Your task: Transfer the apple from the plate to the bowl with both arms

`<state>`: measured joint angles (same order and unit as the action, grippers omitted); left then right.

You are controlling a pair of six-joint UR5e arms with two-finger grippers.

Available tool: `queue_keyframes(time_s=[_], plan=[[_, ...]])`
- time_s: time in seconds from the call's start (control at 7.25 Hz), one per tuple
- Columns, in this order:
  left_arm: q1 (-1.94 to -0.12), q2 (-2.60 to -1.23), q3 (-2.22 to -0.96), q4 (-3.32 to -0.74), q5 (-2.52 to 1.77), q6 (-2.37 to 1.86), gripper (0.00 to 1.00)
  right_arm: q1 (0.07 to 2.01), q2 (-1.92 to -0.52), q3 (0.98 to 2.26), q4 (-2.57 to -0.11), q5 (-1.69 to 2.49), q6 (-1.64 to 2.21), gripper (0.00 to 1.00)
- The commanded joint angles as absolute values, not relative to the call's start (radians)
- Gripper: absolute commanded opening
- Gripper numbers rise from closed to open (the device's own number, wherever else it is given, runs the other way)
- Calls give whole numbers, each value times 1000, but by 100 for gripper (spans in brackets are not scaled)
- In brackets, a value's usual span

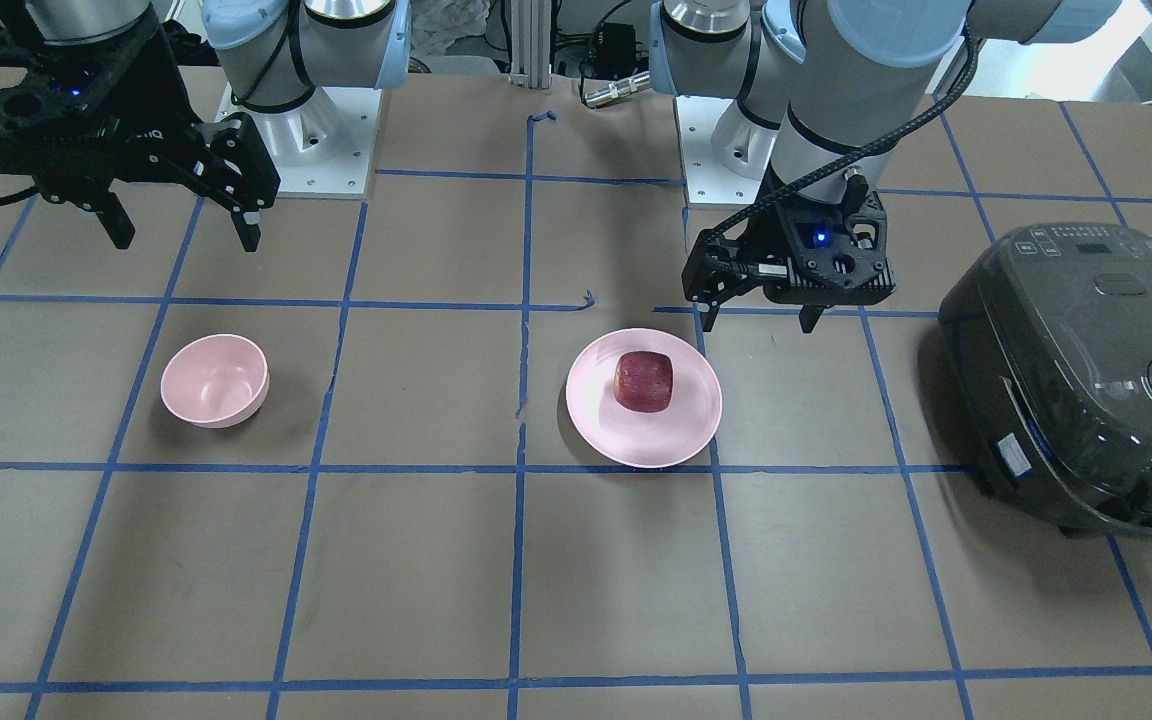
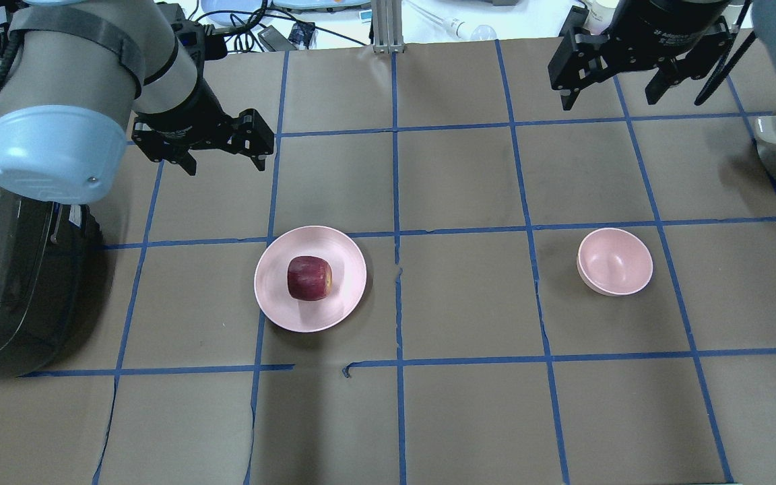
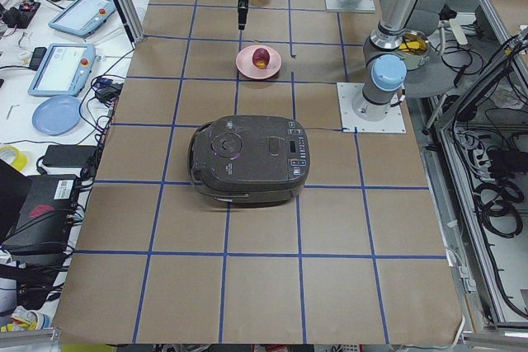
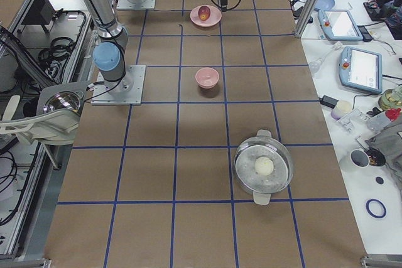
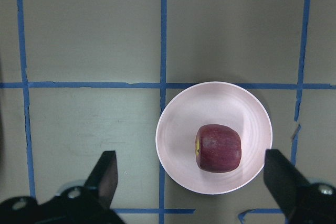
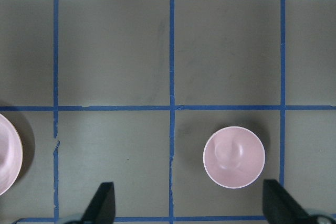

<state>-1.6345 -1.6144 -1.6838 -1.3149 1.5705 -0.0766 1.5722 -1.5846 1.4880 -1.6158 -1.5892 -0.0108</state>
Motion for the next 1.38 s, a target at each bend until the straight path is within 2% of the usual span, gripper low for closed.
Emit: queue_keyframes(time_s=[0.0, 0.28, 0.83, 0.97, 1.24], plan=[[-1669, -1631, -1689, -1307, 1571, -78, 100, 1572, -1585, 1489, -1615, -1589, -11, 100], [-1681, -1626, -1739, -1218, 1578, -80, 100, 1568, -1583, 1497, -1617, -1588, -17, 100], [-1669, -1606, -1726, -1212, 1583, -66, 100, 1533, -1572, 1518, -1617, -1611, -50, 100], [-1657, -1594, -1715, -1271, 1585, -66, 100, 1464, -1571, 1560, -1615, -1602, -84, 100], [-1646, -1609, -1601, -1473, 1589, -66, 100, 1329, -1534, 1636, -1617, -1588, -177, 100]])
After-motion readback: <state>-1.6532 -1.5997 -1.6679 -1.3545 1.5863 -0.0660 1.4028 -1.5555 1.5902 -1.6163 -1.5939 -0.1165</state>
